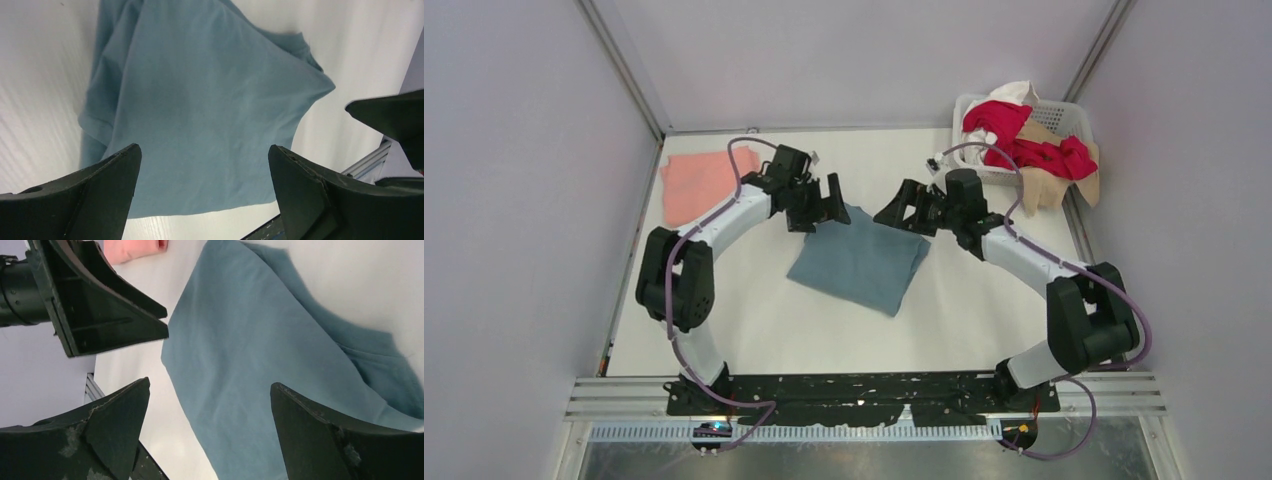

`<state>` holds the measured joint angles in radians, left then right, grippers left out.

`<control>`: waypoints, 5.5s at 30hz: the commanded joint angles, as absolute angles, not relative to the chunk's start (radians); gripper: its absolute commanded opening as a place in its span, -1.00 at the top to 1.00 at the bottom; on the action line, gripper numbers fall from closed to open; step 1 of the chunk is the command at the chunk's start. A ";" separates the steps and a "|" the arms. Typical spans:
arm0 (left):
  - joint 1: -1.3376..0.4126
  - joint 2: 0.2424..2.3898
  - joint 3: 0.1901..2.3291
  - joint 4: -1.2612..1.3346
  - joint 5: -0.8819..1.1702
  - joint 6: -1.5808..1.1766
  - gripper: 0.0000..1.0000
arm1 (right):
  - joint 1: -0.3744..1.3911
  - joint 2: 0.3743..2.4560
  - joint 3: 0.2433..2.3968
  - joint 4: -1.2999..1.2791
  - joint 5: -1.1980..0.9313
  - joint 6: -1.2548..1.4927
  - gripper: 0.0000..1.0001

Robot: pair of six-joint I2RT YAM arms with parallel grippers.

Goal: Fold and stack the t-shirts
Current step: Fold the long partially folded tshirt into a neat square, then put the neatly folded tshirt into the corner of the board with the left arm, then reset both arms

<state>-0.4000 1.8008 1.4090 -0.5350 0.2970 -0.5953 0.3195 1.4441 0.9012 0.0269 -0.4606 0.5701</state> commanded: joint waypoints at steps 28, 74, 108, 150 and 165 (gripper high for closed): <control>-0.486 1.540 1.023 -0.421 0.079 -0.726 -0.99 | 0.272 1.740 1.165 -0.097 -0.287 0.416 -0.90; -0.255 2.045 1.996 -0.754 -0.536 -0.146 1.00 | 0.172 0.986 0.607 -0.042 0.258 0.388 -0.90; -0.080 1.931 2.206 -0.760 -0.343 -0.039 1.00 | 0.172 1.117 0.638 -0.041 0.286 0.374 -0.90; 0.160 1.966 2.081 -0.849 -0.189 -0.341 -0.99 | 0.172 1.027 0.678 -0.159 0.285 0.406 -0.90; -0.342 1.091 0.797 -0.302 -0.176 -0.569 -0.98 | 0.172 0.645 0.480 -0.269 0.234 0.439 -0.90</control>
